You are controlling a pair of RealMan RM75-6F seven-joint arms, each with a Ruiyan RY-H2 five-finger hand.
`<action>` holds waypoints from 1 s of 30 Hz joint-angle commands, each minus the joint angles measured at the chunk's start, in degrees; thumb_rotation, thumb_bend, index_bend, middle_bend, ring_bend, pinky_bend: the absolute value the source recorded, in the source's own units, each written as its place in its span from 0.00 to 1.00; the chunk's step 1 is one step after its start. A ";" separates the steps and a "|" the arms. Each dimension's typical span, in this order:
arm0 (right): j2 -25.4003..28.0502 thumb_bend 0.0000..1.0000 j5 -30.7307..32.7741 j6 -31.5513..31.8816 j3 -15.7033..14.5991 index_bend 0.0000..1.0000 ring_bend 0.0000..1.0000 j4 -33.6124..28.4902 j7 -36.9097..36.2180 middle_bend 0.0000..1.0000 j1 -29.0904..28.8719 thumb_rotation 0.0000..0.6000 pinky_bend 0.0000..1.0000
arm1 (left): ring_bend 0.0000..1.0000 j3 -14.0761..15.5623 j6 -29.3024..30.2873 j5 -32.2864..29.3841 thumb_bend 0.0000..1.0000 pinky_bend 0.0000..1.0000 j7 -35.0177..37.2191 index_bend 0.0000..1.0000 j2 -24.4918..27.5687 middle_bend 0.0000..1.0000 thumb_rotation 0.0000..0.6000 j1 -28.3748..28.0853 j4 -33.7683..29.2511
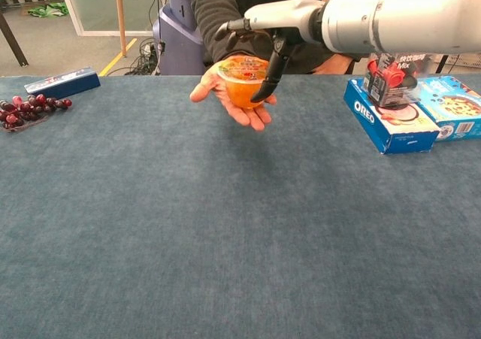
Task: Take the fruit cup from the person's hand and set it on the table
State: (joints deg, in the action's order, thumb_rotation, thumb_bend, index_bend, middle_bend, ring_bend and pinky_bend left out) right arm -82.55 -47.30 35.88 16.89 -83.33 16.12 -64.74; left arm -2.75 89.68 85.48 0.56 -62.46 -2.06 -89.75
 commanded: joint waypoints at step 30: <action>-3.73 0.52 -0.49 5.49 -2.89 0.54 0.30 3.38 0.07 0.41 -2.60 1.00 0.55 | 0.19 -0.40 -0.25 -0.45 0.20 0.25 0.30 0.34 0.00 0.22 1.00 0.33 0.44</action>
State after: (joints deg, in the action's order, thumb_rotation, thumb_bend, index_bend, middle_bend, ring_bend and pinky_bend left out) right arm -86.14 -47.25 40.92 13.85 -79.93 16.62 -67.62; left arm -3.18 89.43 85.00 0.87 -62.44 -1.73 -89.31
